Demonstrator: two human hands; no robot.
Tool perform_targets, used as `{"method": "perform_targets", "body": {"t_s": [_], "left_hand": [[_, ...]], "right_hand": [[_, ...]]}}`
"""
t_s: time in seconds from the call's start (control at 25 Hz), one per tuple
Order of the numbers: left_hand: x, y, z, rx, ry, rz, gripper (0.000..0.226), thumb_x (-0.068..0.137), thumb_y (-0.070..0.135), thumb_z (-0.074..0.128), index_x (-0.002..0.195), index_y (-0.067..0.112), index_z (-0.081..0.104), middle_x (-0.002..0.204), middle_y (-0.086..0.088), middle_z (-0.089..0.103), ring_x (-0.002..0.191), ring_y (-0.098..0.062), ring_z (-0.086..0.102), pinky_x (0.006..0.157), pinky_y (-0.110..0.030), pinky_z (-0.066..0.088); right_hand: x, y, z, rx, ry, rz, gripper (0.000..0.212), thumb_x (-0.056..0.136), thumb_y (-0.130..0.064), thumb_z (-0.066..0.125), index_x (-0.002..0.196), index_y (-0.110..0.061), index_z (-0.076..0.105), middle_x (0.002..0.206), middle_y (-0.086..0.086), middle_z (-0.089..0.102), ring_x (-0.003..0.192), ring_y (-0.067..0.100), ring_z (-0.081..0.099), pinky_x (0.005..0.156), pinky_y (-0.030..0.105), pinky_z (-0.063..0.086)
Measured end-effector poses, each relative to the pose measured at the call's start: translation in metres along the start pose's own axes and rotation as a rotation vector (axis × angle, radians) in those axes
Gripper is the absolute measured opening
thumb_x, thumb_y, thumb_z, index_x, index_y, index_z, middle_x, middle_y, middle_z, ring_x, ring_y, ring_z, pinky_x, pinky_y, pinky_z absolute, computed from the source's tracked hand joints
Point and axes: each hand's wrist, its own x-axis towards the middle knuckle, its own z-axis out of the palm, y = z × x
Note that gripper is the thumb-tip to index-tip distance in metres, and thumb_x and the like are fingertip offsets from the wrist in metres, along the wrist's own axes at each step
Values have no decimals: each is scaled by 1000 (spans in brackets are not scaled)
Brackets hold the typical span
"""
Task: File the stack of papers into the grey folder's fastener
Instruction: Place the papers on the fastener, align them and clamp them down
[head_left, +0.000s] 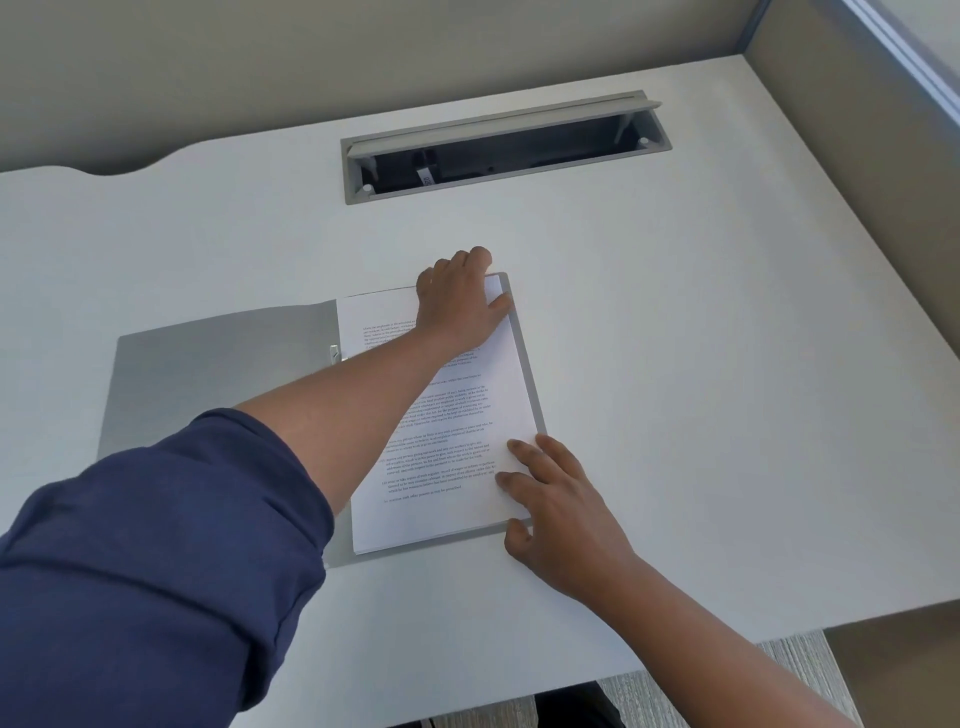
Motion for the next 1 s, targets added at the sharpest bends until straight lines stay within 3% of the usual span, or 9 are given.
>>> {"method": "perform_targets", "body": {"t_s": [0.12, 0.24, 0.44, 0.6, 0.8, 1.0], "left_hand": [[-8, -7, -14, 55, -74, 45, 45, 95, 48, 54, 131, 20, 53, 138, 0, 53, 133, -27, 44, 117, -52, 21], [-33, -10, -48, 169, -284, 107, 70, 86, 59, 63, 146, 29, 43, 159, -1, 33, 145, -28, 28, 114, -50, 27], [-87, -26, -82, 453, -654, 102, 120, 59, 63, 86, 157, 39, 21, 167, 0, 10, 149, -32, 21, 115, -51, 31], [-97, -40, -79, 464, -668, 124, 134, 53, 58, 92, 158, 42, 10, 168, 1, 5, 148, -31, 23, 113, -46, 35], [-96, -45, -76, 453, -639, 162, 135, 52, 59, 92, 158, 41, 10, 168, -1, 6, 147, -32, 25, 111, -46, 37], [-97, -53, -73, 432, -568, 207, 146, 47, 64, 92, 160, 32, 5, 167, -1, 12, 147, -32, 27, 118, -46, 27]], "right_hand": [[2, -2, -3, -9, -30, 9, 47, 85, -21, 63, 131, -16, 61, 158, 3, 37, 149, 31, 19, 114, 36, 31], [3, -3, -6, -12, -35, 12, 47, 84, -22, 62, 130, -17, 62, 157, 2, 37, 149, 29, 19, 115, 34, 30], [4, -4, -7, -19, -38, 19, 45, 81, -25, 65, 126, -18, 65, 154, 1, 41, 146, 29, 23, 113, 34, 33], [4, -7, -9, -27, -42, 36, 43, 80, -30, 66, 122, -20, 65, 152, -1, 43, 144, 26, 25, 110, 34, 37], [21, -19, -23, -198, -86, 59, 49, 81, -51, 59, 124, -27, 59, 155, -1, 35, 142, 26, 24, 108, 40, 37], [86, -39, -32, -222, -116, -39, 79, 83, -50, 68, 150, -25, 34, 166, 4, 15, 152, 29, 6, 117, 48, 25]]}}
